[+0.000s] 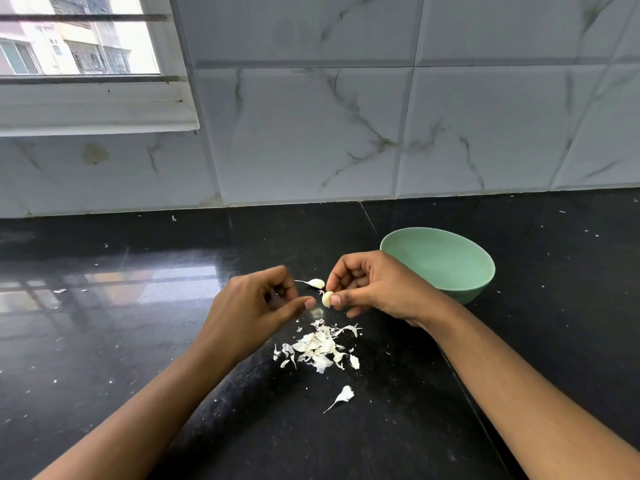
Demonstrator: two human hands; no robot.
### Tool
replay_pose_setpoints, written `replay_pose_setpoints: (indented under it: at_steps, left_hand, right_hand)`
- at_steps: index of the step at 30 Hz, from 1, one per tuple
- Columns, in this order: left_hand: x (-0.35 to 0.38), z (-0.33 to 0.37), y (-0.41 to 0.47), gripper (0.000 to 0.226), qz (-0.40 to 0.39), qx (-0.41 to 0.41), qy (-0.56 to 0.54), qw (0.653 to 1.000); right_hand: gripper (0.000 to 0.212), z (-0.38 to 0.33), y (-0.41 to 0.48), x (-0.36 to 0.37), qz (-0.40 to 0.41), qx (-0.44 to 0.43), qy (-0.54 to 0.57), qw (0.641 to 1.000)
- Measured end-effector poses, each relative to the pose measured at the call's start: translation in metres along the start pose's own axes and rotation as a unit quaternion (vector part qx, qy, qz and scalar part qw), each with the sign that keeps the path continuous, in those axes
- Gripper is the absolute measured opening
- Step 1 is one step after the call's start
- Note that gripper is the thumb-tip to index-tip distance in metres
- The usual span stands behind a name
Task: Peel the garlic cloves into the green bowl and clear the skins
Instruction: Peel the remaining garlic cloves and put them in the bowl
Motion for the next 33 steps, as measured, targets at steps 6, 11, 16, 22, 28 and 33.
replay_pose_setpoints:
  at_steps: [6, 11, 16, 22, 28, 33]
  left_hand:
    - [0.007, 0.01, -0.001, 0.024, -0.149, -0.123, -0.405, 0.894]
    - [0.013, 0.013, -0.001, 0.015, -0.175, -0.145, -0.556, 0.8]
    - [0.012, 0.016, 0.001, 0.015, -0.116, -0.142, -0.561, 0.807]
    - [0.015, 0.015, 0.001, 0.019, 0.0, -0.126, -0.487, 0.864]
    - [0.017, 0.016, -0.002, 0.022, 0.03, -0.093, -0.339, 0.936]
    - [0.017, 0.017, -0.002, 0.018, 0.039, -0.072, -0.298, 0.951]
  right_hand:
    - [0.015, -0.003, -0.002, 0.002, -0.025, -0.05, 0.075, 0.996]
    - [0.014, -0.008, -0.004, 0.005, -0.051, -0.082, 0.11, 0.989]
    - [0.015, -0.005, -0.001, 0.007, 0.004, -0.069, 0.134, 0.989]
    - [0.004, -0.003, 0.004, 0.015, 0.059, -0.019, 0.119, 0.991]
    - [0.003, -0.004, 0.002, 0.023, 0.134, -0.021, -0.012, 0.991]
    - [0.005, -0.003, 0.001, 0.03, 0.196, -0.041, -0.182, 0.963]
Point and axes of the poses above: each hand's wrist, its own y-axis towards the middle knuckle, its own x-axis out of the palm, z = x × y, the point moved 1 cm from there along y, towards the middle knuckle, and after that the axes turned 12 degrees about -z, right-handed, at the moved point
